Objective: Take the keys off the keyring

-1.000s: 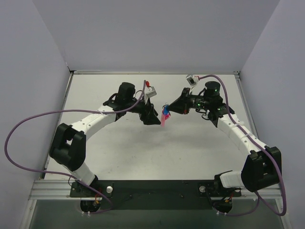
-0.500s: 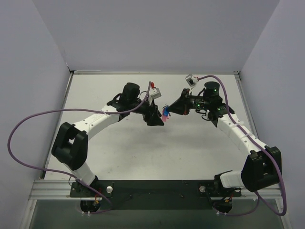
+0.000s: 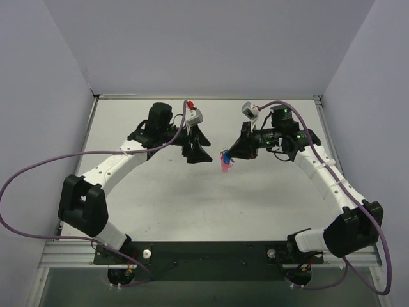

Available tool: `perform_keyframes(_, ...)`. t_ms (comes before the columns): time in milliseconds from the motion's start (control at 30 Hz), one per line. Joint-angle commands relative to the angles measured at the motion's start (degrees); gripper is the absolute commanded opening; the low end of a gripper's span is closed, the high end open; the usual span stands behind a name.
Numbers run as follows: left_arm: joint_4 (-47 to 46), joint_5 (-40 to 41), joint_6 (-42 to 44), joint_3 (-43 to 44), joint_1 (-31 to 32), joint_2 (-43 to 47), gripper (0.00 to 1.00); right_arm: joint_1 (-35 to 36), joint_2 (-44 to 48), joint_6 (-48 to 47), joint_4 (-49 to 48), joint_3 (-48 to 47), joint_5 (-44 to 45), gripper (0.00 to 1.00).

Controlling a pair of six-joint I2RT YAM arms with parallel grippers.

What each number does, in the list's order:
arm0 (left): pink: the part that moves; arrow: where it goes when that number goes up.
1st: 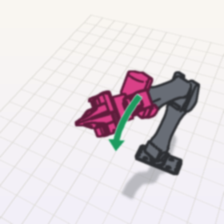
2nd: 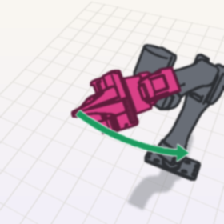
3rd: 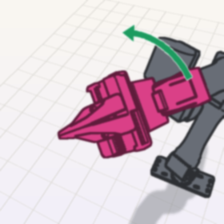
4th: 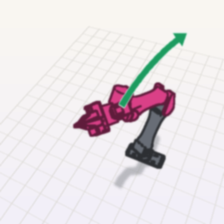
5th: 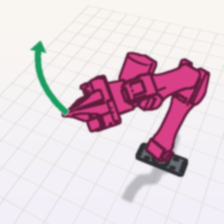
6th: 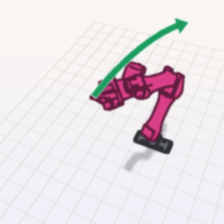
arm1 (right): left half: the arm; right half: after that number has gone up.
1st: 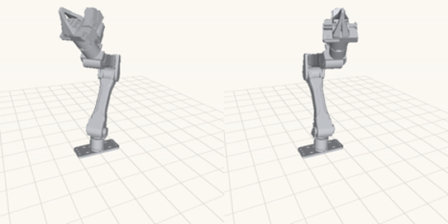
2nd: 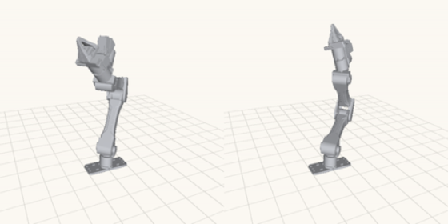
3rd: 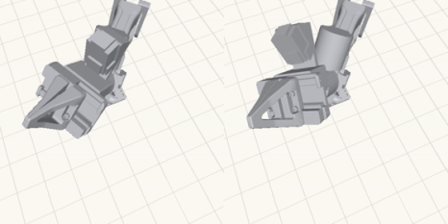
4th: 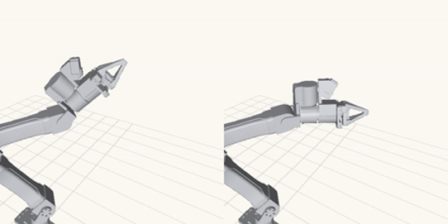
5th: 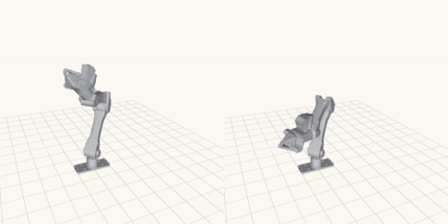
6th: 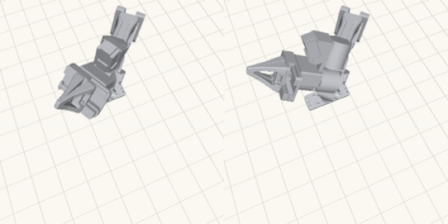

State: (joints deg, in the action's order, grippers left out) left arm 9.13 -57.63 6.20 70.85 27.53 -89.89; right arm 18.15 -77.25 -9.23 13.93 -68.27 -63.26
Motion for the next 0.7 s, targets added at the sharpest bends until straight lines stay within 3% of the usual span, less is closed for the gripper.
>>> perform_keyframes(0,-0.78,-6.35,1.71,0.34,0.16,1.56,0.88,3.37,0.09,-15.24,15.05,-4.76,0.77,0.00)
perform_keyframes(167,-0.51,-7.50,2.24,-0.09,0.16,1.47,0.89,7.95,-0.18,-27.05,28.33,-8.19,7.09,0.00)
perform_keyframes(667,0.19,-15.32,6.55,-4.23,0.33,0.85,0.89,17.18,0.79,-39.54,31.59,-6.09,23.19,0.00)
